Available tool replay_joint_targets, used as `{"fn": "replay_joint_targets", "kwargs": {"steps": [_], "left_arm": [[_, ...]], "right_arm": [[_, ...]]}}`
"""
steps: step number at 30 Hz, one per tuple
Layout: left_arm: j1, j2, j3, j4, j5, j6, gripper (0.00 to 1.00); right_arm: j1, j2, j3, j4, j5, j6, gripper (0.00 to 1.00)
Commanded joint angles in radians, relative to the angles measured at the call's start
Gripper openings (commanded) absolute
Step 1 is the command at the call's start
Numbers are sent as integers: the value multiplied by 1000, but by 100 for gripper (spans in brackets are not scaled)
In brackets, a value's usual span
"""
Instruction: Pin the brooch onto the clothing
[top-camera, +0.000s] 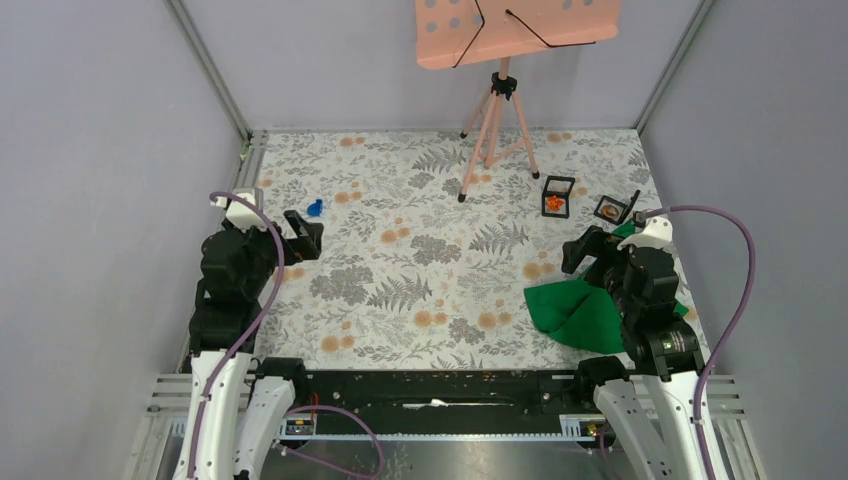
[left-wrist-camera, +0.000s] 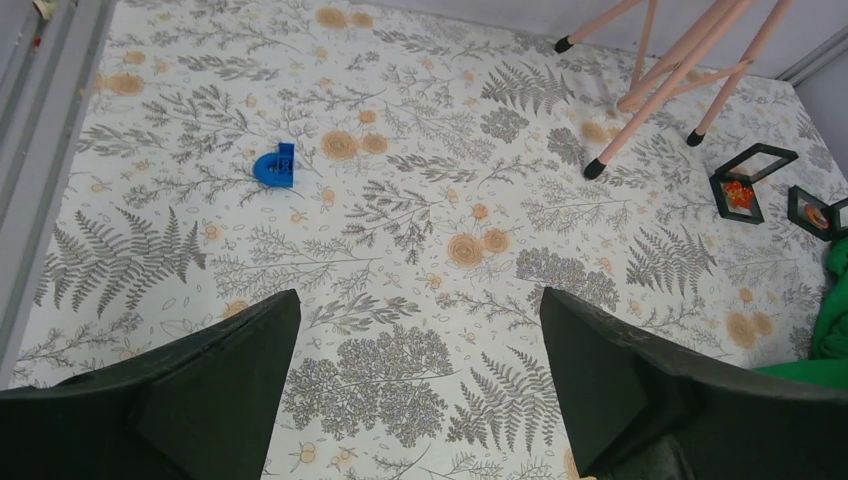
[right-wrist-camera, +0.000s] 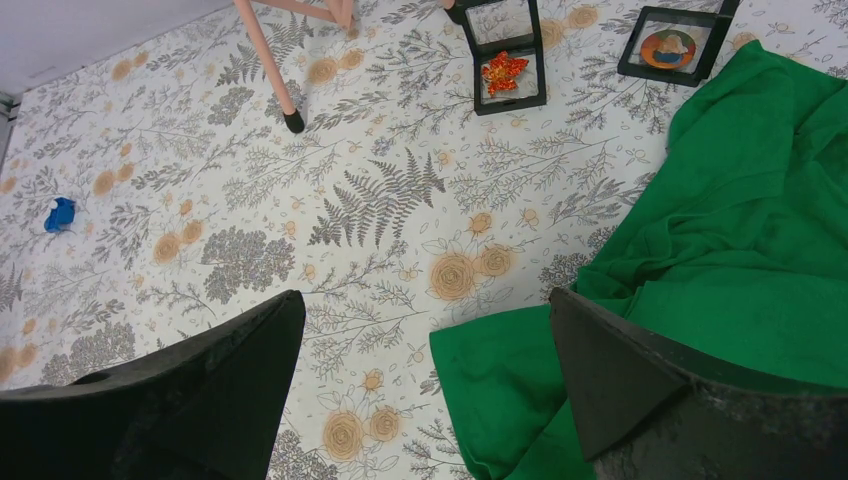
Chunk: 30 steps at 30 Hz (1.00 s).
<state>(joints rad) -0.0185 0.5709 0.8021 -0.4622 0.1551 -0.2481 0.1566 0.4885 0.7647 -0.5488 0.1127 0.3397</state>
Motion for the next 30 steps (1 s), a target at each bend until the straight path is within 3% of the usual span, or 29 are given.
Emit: {"fn": "replay_joint_targets", "kwargs": {"steps": [1,10,22,30], "left_arm": [[7,33,38,33,7,-30,99],[14,74,40,53,-11,-57,99],[-21,191,81,60,225,-35,99],[-21,154,27,62,226,-44,99]], "right_arm": [[4,1,12,16,17,-1,100],[5,1,18,-42,151,-3,100],[4,200,-91,-131,142,143,100],[1,386,-99,-120,419,213,100]]}}
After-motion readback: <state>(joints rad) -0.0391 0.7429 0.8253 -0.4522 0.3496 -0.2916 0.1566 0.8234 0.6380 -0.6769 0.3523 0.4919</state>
